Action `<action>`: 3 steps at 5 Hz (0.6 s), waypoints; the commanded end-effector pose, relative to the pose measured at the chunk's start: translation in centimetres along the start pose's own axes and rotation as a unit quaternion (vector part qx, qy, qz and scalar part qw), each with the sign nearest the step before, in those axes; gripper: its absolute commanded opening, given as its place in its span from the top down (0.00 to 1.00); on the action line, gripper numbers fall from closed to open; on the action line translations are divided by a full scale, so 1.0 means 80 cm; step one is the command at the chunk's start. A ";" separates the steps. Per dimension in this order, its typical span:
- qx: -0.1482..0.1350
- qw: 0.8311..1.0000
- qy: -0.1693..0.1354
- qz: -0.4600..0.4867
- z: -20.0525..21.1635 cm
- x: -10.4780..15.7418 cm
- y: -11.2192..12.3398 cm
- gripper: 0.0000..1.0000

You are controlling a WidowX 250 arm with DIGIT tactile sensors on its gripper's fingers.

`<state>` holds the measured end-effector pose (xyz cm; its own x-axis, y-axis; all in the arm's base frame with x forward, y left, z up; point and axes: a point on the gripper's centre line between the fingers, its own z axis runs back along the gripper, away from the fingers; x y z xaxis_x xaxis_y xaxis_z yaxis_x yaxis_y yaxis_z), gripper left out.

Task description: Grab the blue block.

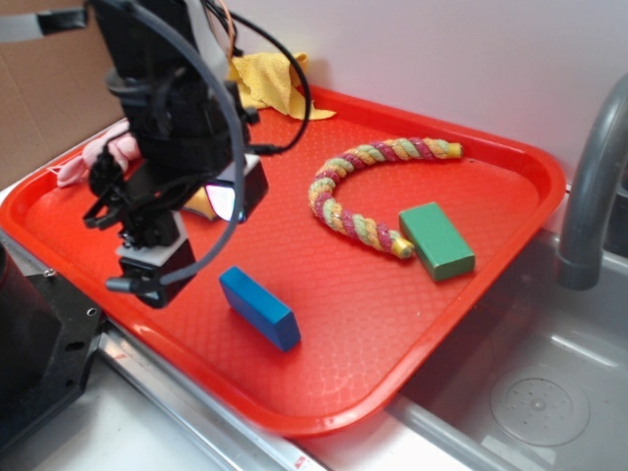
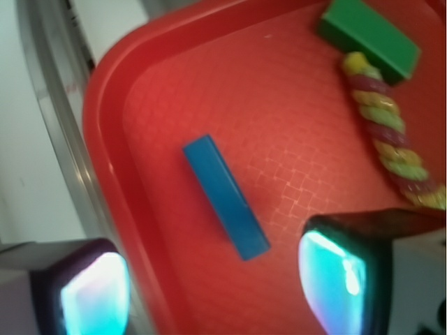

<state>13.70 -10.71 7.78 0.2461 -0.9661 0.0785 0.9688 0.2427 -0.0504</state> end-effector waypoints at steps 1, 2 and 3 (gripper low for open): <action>-0.004 0.999 0.026 -0.031 -0.051 -0.004 0.017 0.00; -0.001 0.998 0.040 -0.044 -0.074 0.009 0.014 0.00; 0.006 0.997 0.046 -0.054 -0.076 0.016 0.002 1.00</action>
<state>14.98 -13.35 1.95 0.1422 -0.9897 -0.0138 0.9889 0.1427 -0.0421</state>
